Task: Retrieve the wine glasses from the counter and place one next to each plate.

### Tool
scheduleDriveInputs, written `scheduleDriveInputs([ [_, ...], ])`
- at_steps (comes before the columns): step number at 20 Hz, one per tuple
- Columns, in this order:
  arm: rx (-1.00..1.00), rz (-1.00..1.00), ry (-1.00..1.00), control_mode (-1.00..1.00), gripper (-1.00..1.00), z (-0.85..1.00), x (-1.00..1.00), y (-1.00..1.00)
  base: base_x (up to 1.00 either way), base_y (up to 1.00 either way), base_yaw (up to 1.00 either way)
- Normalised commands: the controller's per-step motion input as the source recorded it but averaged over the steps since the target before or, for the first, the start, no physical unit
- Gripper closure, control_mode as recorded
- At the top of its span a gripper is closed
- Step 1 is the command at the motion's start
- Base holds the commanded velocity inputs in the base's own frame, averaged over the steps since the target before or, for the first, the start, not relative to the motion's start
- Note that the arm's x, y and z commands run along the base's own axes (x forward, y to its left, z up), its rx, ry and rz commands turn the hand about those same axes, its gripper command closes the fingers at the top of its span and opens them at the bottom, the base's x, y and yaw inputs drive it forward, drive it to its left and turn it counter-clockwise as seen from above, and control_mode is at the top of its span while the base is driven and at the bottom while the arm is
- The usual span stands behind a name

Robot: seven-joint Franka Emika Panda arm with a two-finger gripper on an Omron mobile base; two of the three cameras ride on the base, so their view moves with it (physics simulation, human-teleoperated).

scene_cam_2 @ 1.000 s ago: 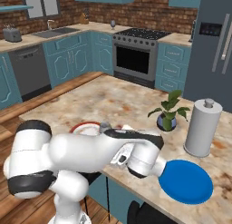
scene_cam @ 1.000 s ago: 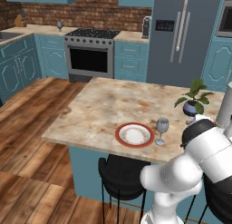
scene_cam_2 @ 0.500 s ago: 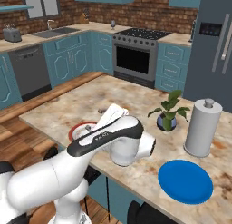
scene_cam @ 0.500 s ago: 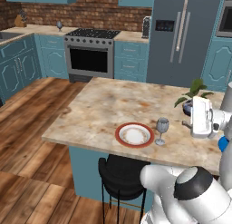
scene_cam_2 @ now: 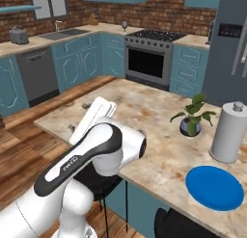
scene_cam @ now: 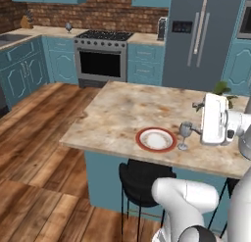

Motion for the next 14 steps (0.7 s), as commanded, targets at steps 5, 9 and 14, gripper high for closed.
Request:
scheduleDriveInputs([
  [5, 0.0, 0.0, 0.0, 1.0, -1.0, 0.0, 0.0, 0.0, -0.41, 1.0, 0.0],
  [9, 0.0, 0.0, 0.0, 1.0, -1.0, 0.0, 0.0, 0.0, -0.25, 1.0, 0.0],
  [14, 0.0, 0.0, 0.0, 1.0, -1.0, 0.0, 0.0, 0.0, -0.01, 1.0, 0.0],
])
